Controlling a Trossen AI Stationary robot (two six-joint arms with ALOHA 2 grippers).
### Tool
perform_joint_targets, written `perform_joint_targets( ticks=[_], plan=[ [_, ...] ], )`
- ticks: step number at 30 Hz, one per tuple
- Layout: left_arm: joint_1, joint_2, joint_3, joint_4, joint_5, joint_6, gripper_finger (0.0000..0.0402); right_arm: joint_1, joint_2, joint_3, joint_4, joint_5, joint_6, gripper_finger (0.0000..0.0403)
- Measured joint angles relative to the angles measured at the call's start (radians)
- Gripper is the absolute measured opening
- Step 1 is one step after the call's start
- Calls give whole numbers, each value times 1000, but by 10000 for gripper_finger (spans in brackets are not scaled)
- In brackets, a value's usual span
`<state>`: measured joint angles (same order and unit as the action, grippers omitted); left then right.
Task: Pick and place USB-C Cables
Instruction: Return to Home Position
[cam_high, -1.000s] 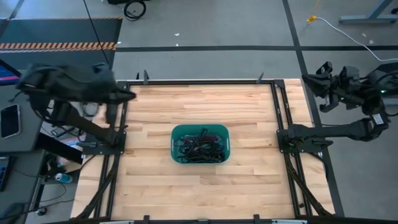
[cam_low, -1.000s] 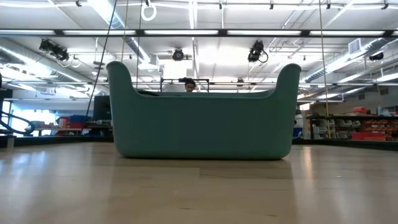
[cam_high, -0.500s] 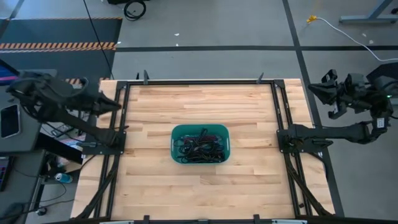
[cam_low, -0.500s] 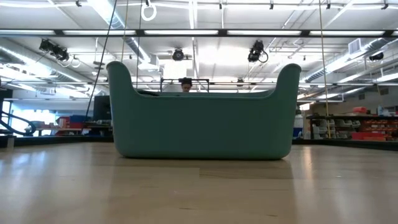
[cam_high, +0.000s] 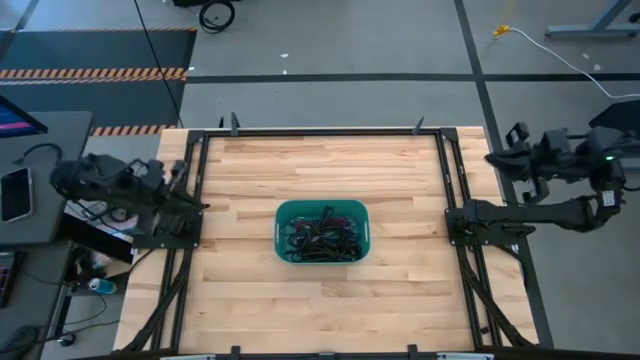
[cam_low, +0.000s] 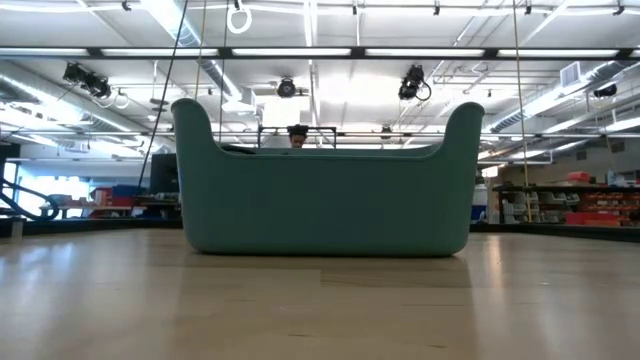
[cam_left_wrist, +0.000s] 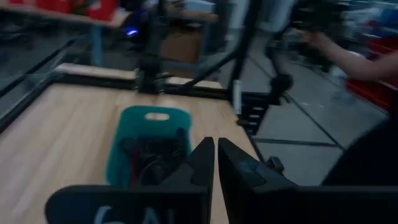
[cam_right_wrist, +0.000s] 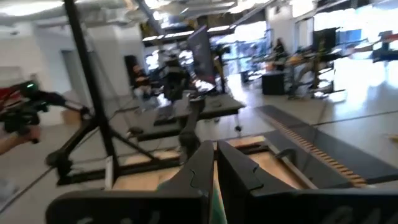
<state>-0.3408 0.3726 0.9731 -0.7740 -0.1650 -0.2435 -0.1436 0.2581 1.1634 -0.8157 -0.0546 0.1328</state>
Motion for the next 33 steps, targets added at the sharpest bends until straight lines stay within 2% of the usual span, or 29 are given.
perform_joint_targets(
  ticks=[3,7,10,14,19,20,24,30,33],
  plan=[
    [0,-61,-124,121,59,60,28,0,0,-57,21,-40,-3,27],
    [0,-122,-250,232,65,56,31,0,-3,-157,76,-57,3,27],
    [0,-154,-343,326,66,39,31,0,-29,-263,189,-83,2,27],
    [0,-180,-462,440,75,-10,32,0,-106,-432,319,-104,15,27],
    [-1,-185,-613,674,186,-42,32,0,-257,-613,404,-128,95,27],
    [-1,-185,-640,715,189,-48,32,0,-252,-632,438,-134,100,27],
    [-1,-187,-754,858,188,-64,32,3,-224,-640,457,-151,95,27],
    [-4,-197,-925,1113,185,-86,32,3,-254,-640,457,-147,100,27],
    [-4,-196,-964,1155,181,-97,32,3,-251,-640,457,-152,95,27]
  ],
)
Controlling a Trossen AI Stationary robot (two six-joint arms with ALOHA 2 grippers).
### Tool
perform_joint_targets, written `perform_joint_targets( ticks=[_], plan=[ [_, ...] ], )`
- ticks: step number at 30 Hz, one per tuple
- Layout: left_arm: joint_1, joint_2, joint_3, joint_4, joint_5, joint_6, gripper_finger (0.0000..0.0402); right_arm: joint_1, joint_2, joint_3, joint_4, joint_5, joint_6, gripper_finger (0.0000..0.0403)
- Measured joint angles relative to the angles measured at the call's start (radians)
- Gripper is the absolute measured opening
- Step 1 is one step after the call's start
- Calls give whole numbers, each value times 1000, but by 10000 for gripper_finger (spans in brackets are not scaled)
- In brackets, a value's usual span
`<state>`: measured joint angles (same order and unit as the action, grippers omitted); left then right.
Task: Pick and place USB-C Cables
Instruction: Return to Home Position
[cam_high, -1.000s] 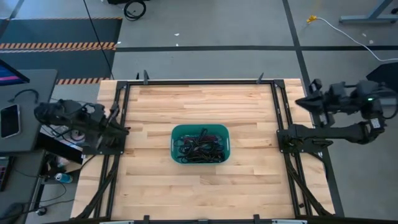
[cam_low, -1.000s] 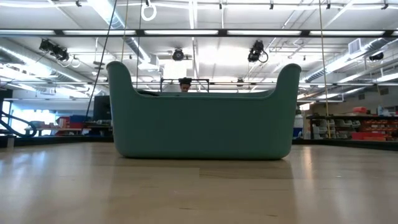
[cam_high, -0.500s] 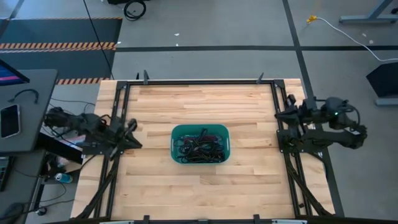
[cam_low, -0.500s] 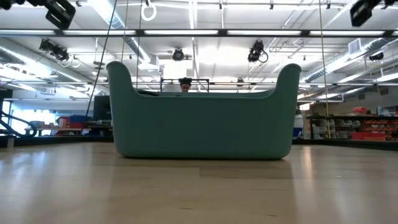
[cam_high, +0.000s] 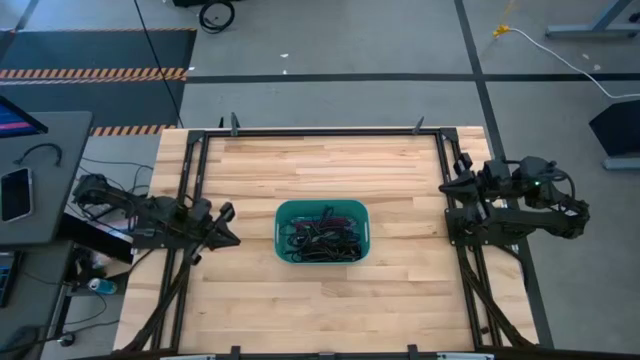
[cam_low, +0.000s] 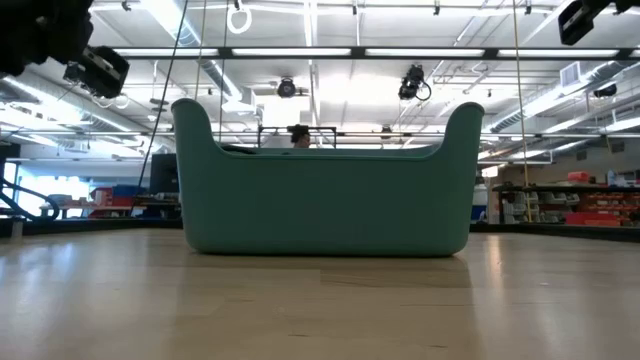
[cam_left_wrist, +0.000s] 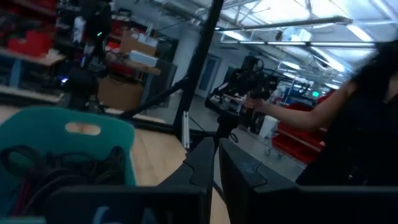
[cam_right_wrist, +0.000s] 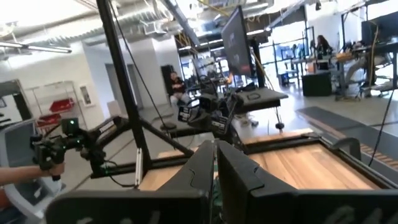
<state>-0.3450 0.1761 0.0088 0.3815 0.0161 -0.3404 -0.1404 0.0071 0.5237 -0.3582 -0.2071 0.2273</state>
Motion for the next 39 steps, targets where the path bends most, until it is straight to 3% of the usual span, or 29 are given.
perform_joint_targets(
  ticks=[6,10,16,20,28,39],
  plan=[
    [1,0,1,-97,-136,36,32,0,0,-2,-102,5,-68,27],
    [2,0,1,-120,-267,107,32,-1,0,-5,-81,41,-66,27],
    [6,0,1,-111,-361,187,32,-1,0,-26,-75,65,-66,27],
    [38,0,1,-94,-364,203,32,-1,0,-109,-20,112,-77,26],
    [75,0,1,-83,-364,196,32,-1,0,-385,333,102,-118,25],
    [75,0,1,-78,-363,206,32,0,0,-423,326,101,-206,24]
  ],
)
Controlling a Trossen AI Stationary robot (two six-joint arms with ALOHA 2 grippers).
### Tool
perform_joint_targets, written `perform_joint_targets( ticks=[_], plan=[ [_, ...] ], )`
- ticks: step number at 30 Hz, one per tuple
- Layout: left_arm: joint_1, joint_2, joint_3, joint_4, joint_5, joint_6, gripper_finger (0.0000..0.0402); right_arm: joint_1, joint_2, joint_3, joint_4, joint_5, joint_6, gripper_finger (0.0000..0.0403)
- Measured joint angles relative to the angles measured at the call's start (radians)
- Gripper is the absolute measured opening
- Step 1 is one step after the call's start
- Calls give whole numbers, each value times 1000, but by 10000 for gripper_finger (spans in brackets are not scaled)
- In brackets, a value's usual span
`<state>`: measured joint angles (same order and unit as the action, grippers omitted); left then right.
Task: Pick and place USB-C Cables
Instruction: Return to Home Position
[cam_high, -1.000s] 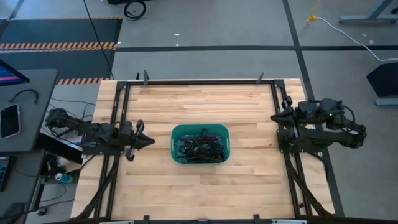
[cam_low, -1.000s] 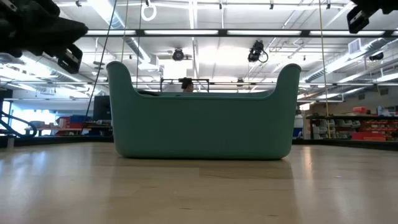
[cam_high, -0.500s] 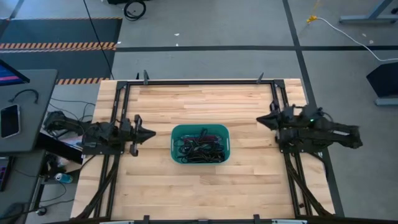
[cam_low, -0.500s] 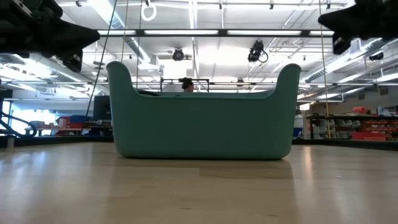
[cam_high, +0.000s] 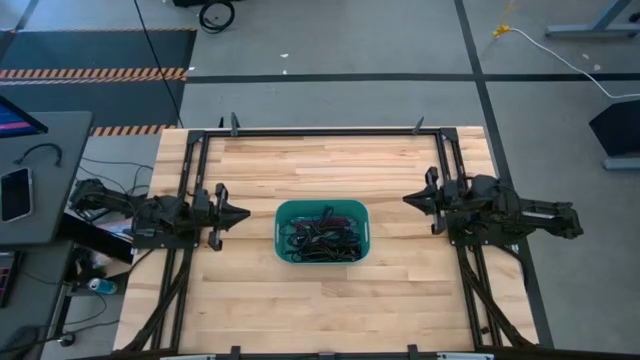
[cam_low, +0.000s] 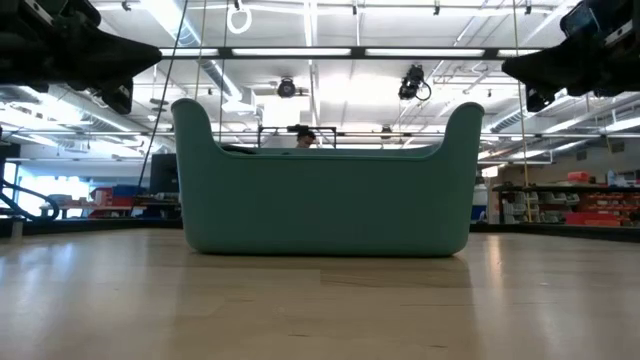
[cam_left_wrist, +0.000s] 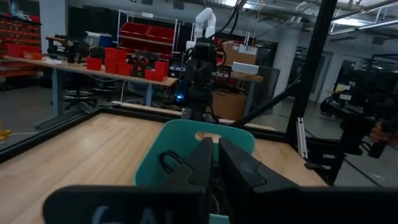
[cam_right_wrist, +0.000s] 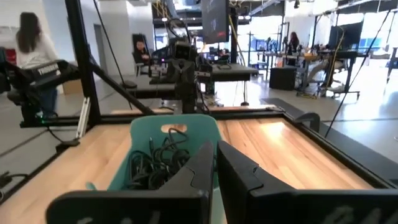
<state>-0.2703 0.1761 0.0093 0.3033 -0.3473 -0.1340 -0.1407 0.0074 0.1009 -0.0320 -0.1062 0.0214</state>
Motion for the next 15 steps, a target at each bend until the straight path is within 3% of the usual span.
perform_joint_targets(
  ticks=[9,15],
  plan=[
    [0,0,0,-1,0,24,32,1,0,-39,-36,-2,11,26],
    [0,0,0,-5,0,27,29,2,-1,-94,76,-17,13,27]
  ],
)
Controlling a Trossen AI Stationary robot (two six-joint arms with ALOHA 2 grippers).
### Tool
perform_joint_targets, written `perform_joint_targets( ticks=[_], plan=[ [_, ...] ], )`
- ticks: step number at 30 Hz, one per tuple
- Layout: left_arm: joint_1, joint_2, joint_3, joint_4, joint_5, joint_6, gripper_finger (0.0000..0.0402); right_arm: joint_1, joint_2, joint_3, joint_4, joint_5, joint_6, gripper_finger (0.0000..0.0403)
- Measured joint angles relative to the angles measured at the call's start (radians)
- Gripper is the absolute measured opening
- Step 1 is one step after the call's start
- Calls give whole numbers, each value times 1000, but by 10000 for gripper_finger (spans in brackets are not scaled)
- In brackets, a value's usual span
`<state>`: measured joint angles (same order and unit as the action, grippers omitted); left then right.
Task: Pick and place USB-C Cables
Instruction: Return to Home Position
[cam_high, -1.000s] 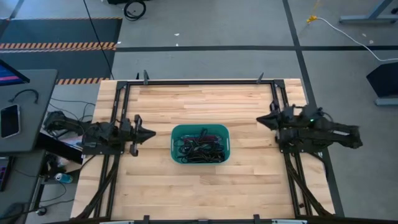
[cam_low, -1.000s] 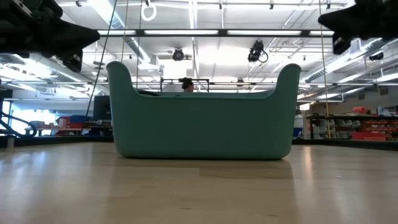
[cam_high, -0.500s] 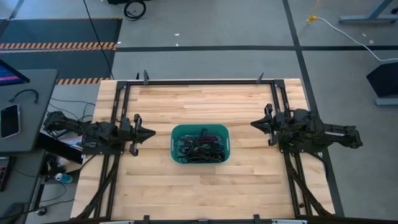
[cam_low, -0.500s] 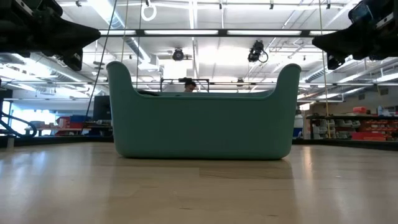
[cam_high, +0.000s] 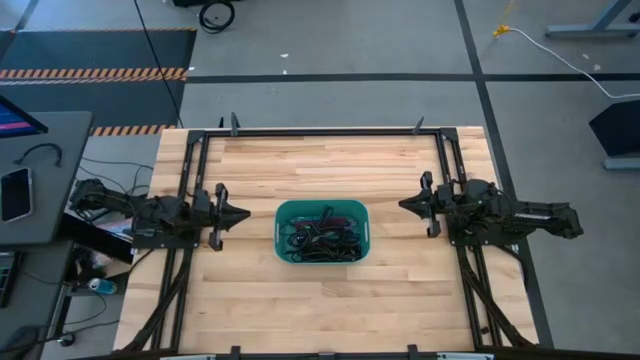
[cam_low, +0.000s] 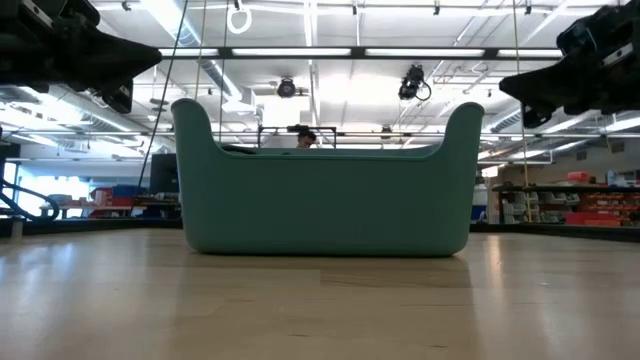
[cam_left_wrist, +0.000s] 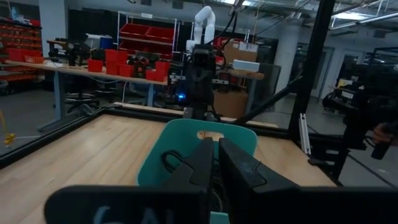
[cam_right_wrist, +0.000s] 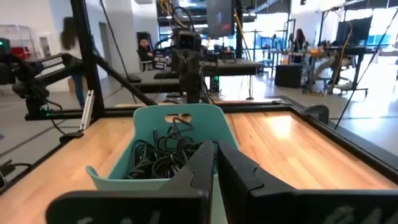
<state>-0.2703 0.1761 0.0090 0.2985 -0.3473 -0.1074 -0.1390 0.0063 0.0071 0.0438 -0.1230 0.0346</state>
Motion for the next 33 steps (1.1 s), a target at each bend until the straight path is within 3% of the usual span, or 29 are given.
perform_joint_targets(
  ticks=[21,33],
  plan=[
    [3,0,0,-97,-6,-11,29,0,2,0,-10,18,-12,27],
    [168,0,0,-89,22,25,30,-1,2,-1,-13,26,-10,27]
  ],
)
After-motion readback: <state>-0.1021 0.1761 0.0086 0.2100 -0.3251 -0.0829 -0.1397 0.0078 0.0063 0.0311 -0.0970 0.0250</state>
